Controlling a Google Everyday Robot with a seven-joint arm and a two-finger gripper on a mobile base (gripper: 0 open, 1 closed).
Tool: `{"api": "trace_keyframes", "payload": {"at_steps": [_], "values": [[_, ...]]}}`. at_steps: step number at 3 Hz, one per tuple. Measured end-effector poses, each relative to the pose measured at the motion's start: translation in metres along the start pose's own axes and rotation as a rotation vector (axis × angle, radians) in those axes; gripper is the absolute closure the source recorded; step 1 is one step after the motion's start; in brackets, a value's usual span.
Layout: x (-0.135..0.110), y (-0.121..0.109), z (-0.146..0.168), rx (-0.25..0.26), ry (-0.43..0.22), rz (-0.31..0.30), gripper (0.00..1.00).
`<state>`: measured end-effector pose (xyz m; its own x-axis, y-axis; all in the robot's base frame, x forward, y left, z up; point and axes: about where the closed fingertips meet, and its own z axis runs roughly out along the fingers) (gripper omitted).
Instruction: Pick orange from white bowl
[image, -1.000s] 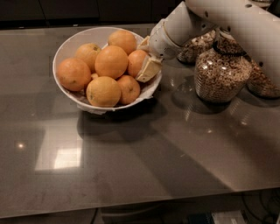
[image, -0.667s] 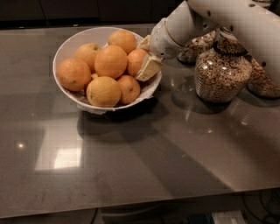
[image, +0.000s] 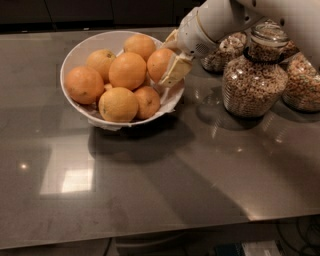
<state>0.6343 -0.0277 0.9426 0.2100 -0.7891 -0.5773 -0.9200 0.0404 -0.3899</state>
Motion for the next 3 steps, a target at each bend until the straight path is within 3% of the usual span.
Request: {"api": "trace_keyframes", "payload": {"at_steps": [3], "values": [[-0.038, -0.019, -0.073, 0.108, 0.009, -0.095, 1.0]]}}
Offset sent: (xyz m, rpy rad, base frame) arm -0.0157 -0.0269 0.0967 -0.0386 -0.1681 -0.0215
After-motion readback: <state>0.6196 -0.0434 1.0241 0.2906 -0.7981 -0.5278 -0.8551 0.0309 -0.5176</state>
